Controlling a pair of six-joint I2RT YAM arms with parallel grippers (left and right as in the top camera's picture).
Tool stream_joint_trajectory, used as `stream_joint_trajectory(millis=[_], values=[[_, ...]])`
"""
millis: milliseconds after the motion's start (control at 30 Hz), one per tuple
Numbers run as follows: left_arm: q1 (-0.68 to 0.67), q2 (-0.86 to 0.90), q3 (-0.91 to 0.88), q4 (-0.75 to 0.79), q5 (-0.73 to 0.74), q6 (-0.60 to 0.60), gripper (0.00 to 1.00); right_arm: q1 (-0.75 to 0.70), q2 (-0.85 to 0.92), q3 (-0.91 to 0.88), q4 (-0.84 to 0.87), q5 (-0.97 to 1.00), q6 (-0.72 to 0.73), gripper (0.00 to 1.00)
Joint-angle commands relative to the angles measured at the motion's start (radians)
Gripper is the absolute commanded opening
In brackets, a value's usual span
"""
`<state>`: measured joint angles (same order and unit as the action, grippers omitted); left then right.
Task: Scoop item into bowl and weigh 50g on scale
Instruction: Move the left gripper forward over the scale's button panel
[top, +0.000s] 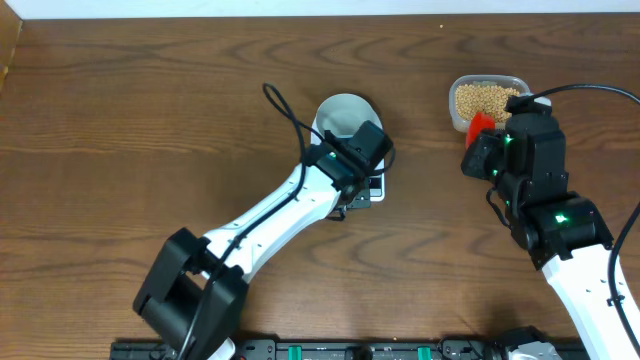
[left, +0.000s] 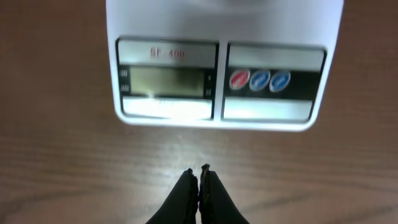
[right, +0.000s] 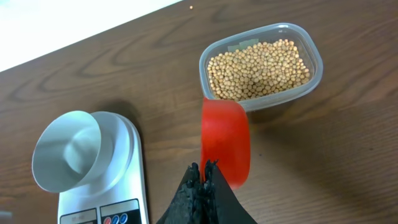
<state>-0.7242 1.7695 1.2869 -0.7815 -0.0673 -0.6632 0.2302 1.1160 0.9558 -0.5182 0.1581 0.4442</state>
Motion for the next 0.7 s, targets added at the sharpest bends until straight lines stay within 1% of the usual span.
stream_joint_trajectory(millis=[0,233,667], values=[[-0.002,0.011,-0.008,0.027,-0.061,-0.019,0.07,-0.007,0.011,0.011,-0.007,0.015,0.014,0.01],[-0.002,0.021,-0.008,0.069,-0.109,-0.020,0.07,-0.007,0.037,0.011,-0.007,0.015,0.014,0.01],[-0.002,0.034,-0.009,0.090,-0.108,-0.010,0.07,-0.007,0.043,0.011,-0.010,0.016,0.011,0.01]])
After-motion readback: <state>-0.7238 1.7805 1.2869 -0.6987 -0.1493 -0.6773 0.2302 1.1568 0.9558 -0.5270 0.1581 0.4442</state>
